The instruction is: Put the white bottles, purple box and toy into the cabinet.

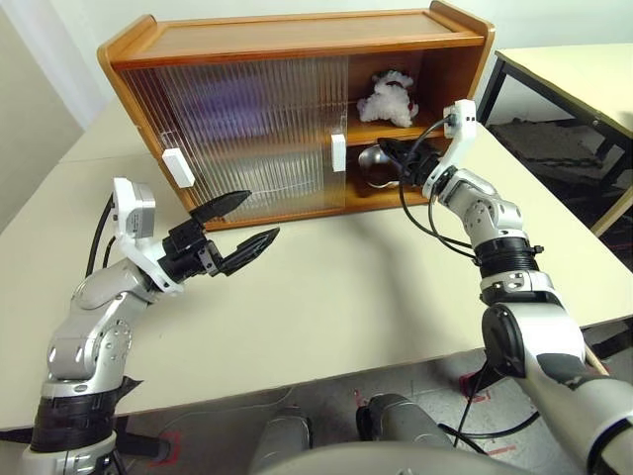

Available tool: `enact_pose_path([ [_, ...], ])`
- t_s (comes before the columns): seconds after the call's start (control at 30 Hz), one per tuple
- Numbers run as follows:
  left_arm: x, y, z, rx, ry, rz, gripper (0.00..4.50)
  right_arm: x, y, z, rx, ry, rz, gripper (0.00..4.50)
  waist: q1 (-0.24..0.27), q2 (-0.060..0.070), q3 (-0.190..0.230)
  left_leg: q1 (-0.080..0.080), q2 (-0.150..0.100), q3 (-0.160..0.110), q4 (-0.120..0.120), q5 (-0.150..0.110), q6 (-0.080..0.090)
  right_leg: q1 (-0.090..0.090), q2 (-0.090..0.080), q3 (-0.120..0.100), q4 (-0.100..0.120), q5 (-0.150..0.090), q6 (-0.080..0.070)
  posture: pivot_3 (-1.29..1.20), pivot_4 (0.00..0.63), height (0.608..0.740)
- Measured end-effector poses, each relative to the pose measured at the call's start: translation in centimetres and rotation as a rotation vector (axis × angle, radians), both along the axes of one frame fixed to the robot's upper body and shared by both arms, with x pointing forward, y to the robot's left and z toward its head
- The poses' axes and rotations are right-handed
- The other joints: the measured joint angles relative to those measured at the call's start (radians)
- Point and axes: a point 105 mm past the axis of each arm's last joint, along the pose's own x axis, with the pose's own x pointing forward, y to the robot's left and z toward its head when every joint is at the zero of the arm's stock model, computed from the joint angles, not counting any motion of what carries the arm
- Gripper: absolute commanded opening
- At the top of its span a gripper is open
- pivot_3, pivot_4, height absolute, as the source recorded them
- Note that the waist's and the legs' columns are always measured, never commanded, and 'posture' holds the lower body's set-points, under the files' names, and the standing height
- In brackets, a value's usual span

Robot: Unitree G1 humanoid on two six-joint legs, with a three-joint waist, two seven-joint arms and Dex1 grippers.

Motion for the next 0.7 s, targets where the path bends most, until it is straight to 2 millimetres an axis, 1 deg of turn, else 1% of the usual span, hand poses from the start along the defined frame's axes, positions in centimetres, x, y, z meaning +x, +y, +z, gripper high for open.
enact_pose_path([
  [0.13, 0.0, 0.0, 0.0, 0.0, -0.003, 0.0, 4.5, -0.5, 0.0, -0.5, 0.001, 0.034, 0.037, 0.05, 0.0, 0.0, 0.0, 0.0, 0.001, 0.0, 0.0, -0.002, -0.002, 0.0, 0.001, 0.0, 0.0, 0.001, 0.002, -0.09, 0.0, 0.74],
  [0.2, 0.0, 0.0, 0.0, 0.0, -0.003, 0.0, 4.5, -1.0, -0.1, -0.7, 0.001, 0.048, 0.08, 0.05, 0.002, 0.0, 0.0, 0.0, 0.001, 0.0, 0.0, -0.003, -0.002, 0.001, 0.001, 0.0, 0.0, 0.001, 0.003, -0.09, 0.0, 0.74],
  [0.27, 0.0, 0.0, 0.0, 0.001, -0.003, 0.001, 4.5, -1.9, -0.3, -1.0, -0.001, 0.073, 0.145, 0.05, 0.004, 0.0, 0.0, 0.0, 0.001, 0.0, 0.001, -0.003, -0.003, 0.002, 0.002, 0.0, 0.0, 0.0, 0.003, -0.09, 0.0, 0.74],
  [0.33, 0.0, 0.0, 0.0, 0.001, -0.003, 0.001, 4.5, -3.2, -0.4, -1.4, -0.002, 0.107, 0.235, 0.05, 0.005, 0.0, 0.0, 0.0, 0.0, 0.001, 0.002, -0.003, -0.003, 0.002, 0.003, 0.001, 0.0, -0.002, 0.0, -0.1, 0.0, 0.74],
  [0.4, 0.0, 0.1, 0.0, 0.001, -0.003, 0.002, 4.5, -4.0, -0.1, -1.6, -0.006, 0.133, 0.294, 0.05, 0.004, 0.0, 0.0, 0.001, -0.002, 0.002, 0.002, -0.003, -0.003, 0.003, 0.005, 0.001, 0.0, -0.004, 0.003, -0.1, 0.0, 0.74],
  [0.47, 0.0, 0.0, 0.0, 0.001, -0.003, 0.002, 4.5, -4.7, 0.6, -1.4, 0.004, 0.146, 0.342, 0.05, 0.0, 0.0, 0.0, 0.004, -0.004, 0.003, 0.003, -0.003, -0.003, 0.005, 0.007, 0.002, 0.0, -0.006, 0.007, -0.1, 0.0, 0.74],
  [0.6, 0.1, 0.0, 0.1, 0.0, -0.002, 0.002, 4.5, -5.3, 2.7, -0.7, 0.037, 0.127, 0.395, 0.05, -0.007, -0.001, 0.0, 0.012, -0.003, 0.001, 0.002, -0.003, -0.003, 0.011, 0.01, 0.002, 0.0, -0.005, 0.004, -0.1, 0.0, 0.74],
  [0.7, 0.1, 0.0, 0.1, 0.0, -0.003, 0.002, 4.5, -5.5, 4.6, -0.7, 0.067, 0.128, 0.412, 0.05, -0.006, 0.0, 0.0, 0.012, -0.003, -0.002, 0.002, -0.002, -0.001, 0.011, 0.01, 0.001, 0.0, -0.003, 0.003, -0.09, 0.0, 0.74],
])
